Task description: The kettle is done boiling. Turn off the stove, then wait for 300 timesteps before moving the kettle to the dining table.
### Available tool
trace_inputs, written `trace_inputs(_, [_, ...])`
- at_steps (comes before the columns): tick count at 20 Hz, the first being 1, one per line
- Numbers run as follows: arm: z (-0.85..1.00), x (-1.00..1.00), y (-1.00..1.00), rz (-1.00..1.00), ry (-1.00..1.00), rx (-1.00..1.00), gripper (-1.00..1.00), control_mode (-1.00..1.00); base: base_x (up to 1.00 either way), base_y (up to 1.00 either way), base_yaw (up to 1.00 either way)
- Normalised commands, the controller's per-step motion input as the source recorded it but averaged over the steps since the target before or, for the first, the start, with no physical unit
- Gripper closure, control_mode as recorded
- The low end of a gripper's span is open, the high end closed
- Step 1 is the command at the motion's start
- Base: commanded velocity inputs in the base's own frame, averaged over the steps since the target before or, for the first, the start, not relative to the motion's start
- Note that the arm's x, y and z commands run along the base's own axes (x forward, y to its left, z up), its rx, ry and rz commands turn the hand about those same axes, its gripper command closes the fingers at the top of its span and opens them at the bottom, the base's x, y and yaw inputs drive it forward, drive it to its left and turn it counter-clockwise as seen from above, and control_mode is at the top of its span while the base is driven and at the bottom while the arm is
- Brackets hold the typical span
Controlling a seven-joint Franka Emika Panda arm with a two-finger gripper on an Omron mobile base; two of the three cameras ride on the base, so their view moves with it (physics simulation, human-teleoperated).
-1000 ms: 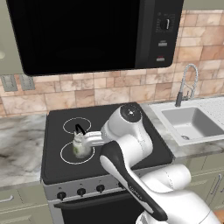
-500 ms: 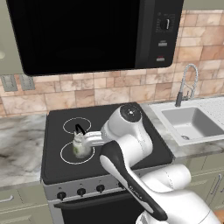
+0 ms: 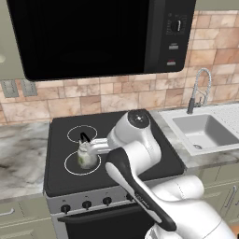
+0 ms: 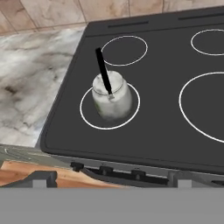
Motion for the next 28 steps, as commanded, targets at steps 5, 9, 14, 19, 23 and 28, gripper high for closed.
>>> trace_inputs(5, [0.0,0.2,0.0,0.03,0.0,0.0,-1.0,-1.0,0.0,0.0,0.0])
trace_inputs(9, [0.0,0.2,0.0,0.03,0.0,0.0,-1.0,-1.0,0.0,0.0,0.0])
trace_inputs(14, [0.0,0.21,0.04,0.04,0.01,-0.01,-1.0,-1.0,0.0,0.0,0.0])
trace_inputs(19, [-0.04,0.17,0.12,0.05,0.03,-0.04,-1.0,-1.0,0.0,0.0,0.0])
trace_inputs(23, [-0.11,0.1,0.19,0.03,0.02,-0.09,-1.0,-1.0,0.0,0.0,0.0])
trace_inputs(28, [-0.07,0.05,0.15,0.0,0.0,-0.09,-1.0,-1.0,0.0,0.0,0.0])
